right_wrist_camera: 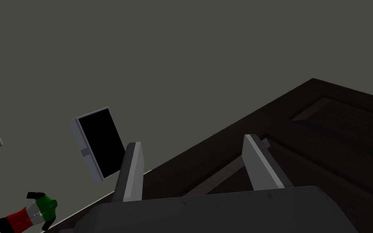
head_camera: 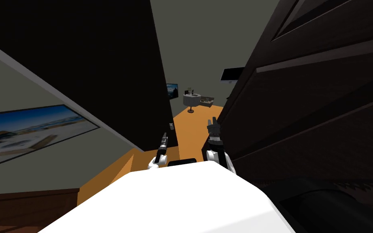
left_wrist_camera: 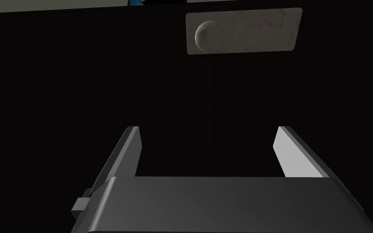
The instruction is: Push the door open
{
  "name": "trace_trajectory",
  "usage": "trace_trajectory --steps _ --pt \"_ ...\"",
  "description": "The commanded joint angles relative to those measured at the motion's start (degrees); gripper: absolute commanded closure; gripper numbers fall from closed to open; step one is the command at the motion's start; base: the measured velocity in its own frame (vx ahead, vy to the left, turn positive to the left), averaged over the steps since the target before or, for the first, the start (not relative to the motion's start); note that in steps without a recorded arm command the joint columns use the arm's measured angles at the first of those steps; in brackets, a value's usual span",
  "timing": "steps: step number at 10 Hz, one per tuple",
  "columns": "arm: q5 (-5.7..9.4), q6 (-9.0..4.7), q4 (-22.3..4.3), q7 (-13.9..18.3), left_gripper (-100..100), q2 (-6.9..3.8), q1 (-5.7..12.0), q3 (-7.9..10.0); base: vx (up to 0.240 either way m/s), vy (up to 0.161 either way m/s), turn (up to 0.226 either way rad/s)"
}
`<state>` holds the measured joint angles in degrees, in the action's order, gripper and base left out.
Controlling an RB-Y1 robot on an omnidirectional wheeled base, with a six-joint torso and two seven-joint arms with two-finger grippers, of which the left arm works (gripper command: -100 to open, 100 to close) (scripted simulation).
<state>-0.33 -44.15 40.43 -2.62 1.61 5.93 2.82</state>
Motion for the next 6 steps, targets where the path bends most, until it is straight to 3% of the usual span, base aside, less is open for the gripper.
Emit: trace_trajectory --steps 1,4,6 --pt "0.04 -0.11 -0.19 -0.15 -100 -0.81 0.14 0.13 0.129 0.122 0.001" --pt "0.14 -0.48 -0.43 -0.45 -100 -2.61 0.17 0.40 0.175 0.104 -0.013" --pt "0.20 -0.73 -0.59 -0.66 -100 -2.75 0.18 0.59 0.220 -0.012 -0.017"
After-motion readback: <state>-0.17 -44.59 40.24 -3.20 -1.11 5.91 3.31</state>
